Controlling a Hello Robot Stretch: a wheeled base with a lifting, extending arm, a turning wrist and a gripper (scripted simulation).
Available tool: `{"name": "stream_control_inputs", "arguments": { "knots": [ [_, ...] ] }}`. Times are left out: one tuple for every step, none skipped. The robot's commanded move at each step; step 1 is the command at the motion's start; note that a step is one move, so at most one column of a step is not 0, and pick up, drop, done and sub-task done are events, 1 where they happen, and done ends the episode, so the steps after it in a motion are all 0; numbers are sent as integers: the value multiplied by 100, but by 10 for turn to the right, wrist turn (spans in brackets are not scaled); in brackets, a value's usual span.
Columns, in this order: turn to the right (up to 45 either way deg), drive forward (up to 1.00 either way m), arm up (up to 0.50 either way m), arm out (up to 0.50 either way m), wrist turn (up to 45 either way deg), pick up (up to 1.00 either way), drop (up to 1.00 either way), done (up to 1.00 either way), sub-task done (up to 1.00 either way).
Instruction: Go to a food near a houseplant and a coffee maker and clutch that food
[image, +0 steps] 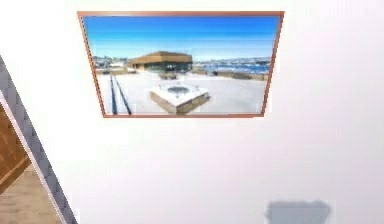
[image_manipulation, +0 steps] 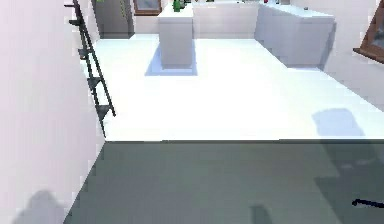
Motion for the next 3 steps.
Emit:
{"name": "stream_control_inputs", "arguments": {
  "knots": [
    [450, 0, 0, 0, 0, 0, 0, 0, 0],
    [450, 0, 0, 0, 0, 0, 0, 0, 0],
    [60, 0, 0, 0, 0, 0, 0, 0, 0]
  ]
}}
